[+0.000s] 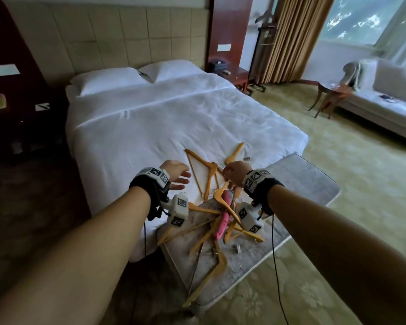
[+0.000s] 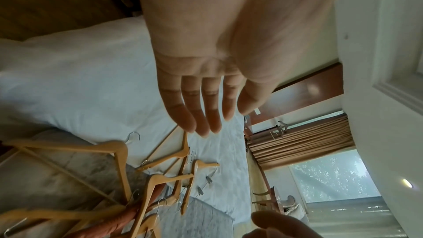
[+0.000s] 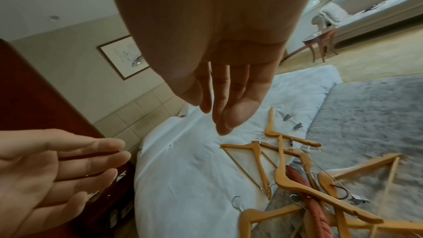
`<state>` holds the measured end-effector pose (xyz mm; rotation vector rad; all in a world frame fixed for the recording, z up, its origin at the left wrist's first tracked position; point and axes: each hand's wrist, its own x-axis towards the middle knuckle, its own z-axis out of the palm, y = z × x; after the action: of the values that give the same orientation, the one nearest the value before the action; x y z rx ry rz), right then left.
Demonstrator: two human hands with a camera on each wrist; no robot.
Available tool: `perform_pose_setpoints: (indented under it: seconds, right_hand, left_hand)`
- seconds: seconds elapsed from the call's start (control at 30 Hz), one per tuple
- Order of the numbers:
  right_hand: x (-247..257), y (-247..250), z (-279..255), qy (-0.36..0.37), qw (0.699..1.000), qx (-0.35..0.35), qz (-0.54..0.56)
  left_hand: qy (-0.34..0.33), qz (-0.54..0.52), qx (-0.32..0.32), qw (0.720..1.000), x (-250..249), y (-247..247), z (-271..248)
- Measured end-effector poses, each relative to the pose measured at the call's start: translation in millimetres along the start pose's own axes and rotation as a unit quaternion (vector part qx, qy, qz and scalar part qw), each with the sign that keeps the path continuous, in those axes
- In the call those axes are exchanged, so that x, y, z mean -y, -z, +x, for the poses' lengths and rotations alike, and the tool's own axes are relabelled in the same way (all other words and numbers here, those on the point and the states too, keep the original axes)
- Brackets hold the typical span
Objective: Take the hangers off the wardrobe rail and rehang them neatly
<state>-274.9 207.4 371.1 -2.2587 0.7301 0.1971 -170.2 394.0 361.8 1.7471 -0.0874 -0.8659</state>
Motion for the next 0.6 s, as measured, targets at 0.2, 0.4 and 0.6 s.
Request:
perform_pose_setpoints:
  seconds: [0.2, 0.4, 0.6]
  right_hand:
    - [-46, 0, 25, -0.053, 0.998, -0.016, 0.022]
    - [-99, 4, 64, -0.088, 0.993, -0.02, 0.076]
    - [-172, 4, 126, -0.124, 0.988, 0.004, 0.092]
  left_hand:
    - [0.017, -0.07, -0.023, 0.997, 3, -35, 46]
    - [0.032, -0.128, -0.06, 0.989, 16, -85, 90]
    - [0.086, -0.144, -0.115, 0.979, 32, -132, 156]
